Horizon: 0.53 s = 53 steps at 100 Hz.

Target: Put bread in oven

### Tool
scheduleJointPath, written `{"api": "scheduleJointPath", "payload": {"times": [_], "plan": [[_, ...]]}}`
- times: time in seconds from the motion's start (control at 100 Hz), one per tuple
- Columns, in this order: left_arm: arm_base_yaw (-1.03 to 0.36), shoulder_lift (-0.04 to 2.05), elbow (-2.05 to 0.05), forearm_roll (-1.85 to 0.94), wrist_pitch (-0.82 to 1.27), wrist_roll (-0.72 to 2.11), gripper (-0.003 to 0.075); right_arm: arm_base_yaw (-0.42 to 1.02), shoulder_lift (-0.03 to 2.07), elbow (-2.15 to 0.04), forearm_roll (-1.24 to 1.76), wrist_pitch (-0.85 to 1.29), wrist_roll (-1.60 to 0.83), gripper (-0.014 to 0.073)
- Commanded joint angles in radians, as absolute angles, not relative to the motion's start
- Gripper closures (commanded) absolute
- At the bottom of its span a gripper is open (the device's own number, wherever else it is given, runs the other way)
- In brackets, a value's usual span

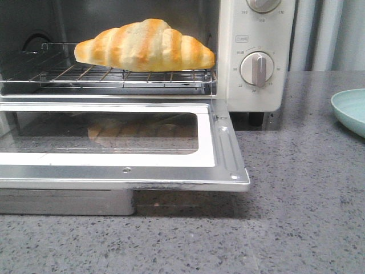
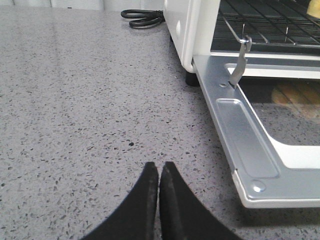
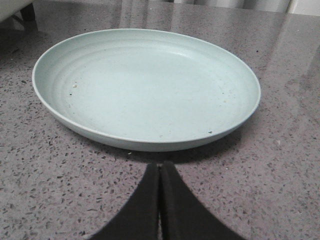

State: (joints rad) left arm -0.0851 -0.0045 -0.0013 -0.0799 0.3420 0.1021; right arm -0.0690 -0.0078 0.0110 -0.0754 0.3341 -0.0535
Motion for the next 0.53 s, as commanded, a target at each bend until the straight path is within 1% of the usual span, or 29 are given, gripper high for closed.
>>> {"api": "scheduleJointPath", "payload": {"times": [0.0, 0.09, 0.29, 0.52], "plan": [[-0.09, -0.034, 0.024, -0.081, 0.282, 0.102, 0.0741, -0.073, -0.029, 0.024, -0.064, 0.302, -0.064, 0.0663], [-0.081, -0.034, 0.024, -0.081, 0.282, 0.102, 0.0741, -0.073, -0.029, 0.024, -0.064, 0.302, -0.064, 0.0663], [-0.012, -0.034, 0.024, -0.081, 0.282, 0.102, 0.0741, -0.073, -0.029, 0.024, -0.064, 0.302, -0.064, 0.0663], [-0.011, -0.034, 0.024, -0.081, 0.282, 0.102, 0.0741, -0.073, -0.029, 0.024, -0.064, 0.302, -0.064, 0.0663]]}}
